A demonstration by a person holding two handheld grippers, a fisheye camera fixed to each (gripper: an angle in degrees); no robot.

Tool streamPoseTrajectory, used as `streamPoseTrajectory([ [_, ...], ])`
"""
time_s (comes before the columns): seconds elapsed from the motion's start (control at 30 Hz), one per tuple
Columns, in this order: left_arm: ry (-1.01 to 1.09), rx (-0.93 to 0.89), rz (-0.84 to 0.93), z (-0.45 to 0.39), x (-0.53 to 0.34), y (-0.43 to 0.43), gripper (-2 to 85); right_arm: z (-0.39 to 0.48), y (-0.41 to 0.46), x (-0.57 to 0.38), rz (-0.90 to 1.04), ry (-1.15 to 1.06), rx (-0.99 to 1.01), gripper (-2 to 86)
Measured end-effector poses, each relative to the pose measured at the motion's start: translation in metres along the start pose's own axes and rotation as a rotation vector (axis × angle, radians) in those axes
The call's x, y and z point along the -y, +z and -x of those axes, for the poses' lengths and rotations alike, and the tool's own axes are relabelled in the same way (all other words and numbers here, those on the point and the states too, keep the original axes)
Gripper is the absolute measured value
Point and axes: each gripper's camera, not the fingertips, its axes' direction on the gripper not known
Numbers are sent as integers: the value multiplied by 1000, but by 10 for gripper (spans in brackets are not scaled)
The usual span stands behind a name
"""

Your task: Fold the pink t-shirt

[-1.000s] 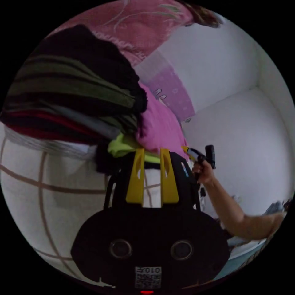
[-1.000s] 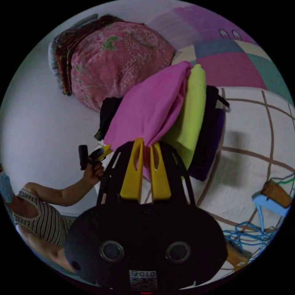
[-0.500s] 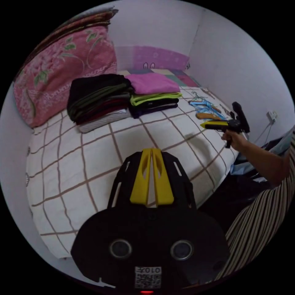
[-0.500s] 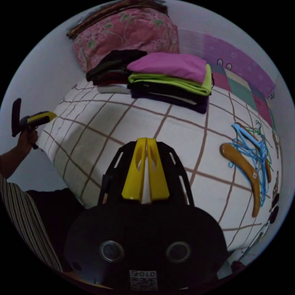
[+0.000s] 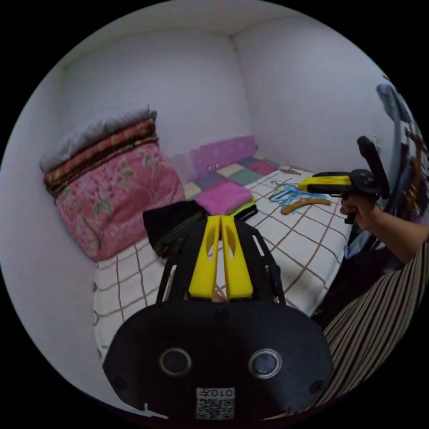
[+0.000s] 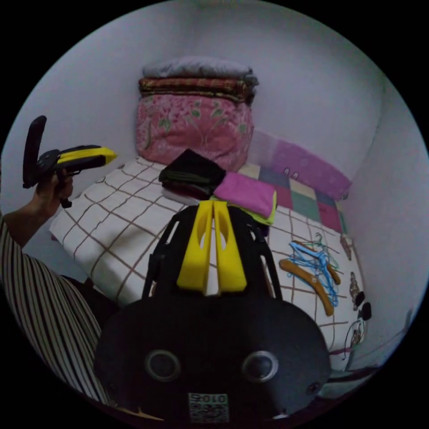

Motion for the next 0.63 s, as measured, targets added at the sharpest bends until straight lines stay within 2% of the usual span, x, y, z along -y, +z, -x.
streamPoseTrajectory([
  [0.13,171,1,-177,-17,-13,-63,-1,78,-93,-85,-14,83,-106,41],
  [0.3,311,-197,-237,-32,-22,-97,-2,151,-185,-190,46,180,-102,50],
  [0.43,273,-323,-295,-35,-33,-124,-2,197,-269,-267,26,208,-188,52],
  [0.63,169,-458,-343,-44,-50,-158,10,235,-383,-379,-98,271,-192,61],
])
